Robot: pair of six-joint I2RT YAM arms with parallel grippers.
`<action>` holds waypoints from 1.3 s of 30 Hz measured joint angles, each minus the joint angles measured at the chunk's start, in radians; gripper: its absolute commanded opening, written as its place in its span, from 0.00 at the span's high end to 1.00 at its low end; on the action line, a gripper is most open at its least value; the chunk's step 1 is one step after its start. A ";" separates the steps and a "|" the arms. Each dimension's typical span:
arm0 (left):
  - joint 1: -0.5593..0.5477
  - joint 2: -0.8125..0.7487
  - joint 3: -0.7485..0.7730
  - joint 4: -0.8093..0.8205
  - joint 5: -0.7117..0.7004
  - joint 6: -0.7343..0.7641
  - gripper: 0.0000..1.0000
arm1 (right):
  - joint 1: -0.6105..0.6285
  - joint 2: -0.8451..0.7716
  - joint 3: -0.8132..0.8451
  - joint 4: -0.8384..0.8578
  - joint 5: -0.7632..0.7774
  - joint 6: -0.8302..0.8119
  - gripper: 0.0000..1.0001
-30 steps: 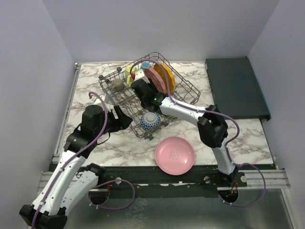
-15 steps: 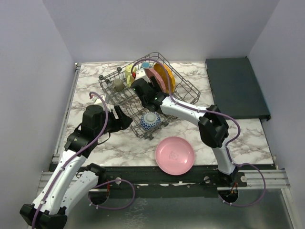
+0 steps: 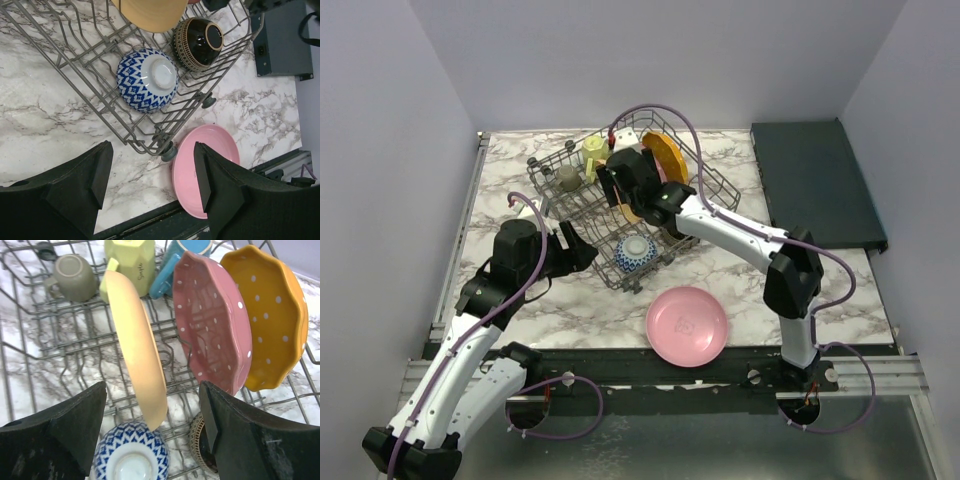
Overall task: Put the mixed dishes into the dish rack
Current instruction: Insert the plate into the dish rack, then pick up the plate at the center of the board.
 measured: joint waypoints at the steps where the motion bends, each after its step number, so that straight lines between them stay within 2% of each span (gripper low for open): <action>1: 0.000 0.000 0.000 0.000 0.000 0.000 0.28 | 0.000 -0.014 0.000 -0.008 -0.017 0.009 0.18; 12: 0.001 0.006 0.000 0.001 0.003 0.000 0.28 | 0.000 -0.202 -0.071 -0.016 -0.139 0.097 0.15; 26: 0.001 0.018 -0.003 0.006 0.019 0.000 0.28 | 0.000 -0.549 -0.388 -0.141 -0.199 0.268 0.12; 39: -0.001 0.019 -0.006 0.006 0.021 0.000 0.28 | 0.000 -0.933 -0.777 -0.395 -0.230 0.573 0.12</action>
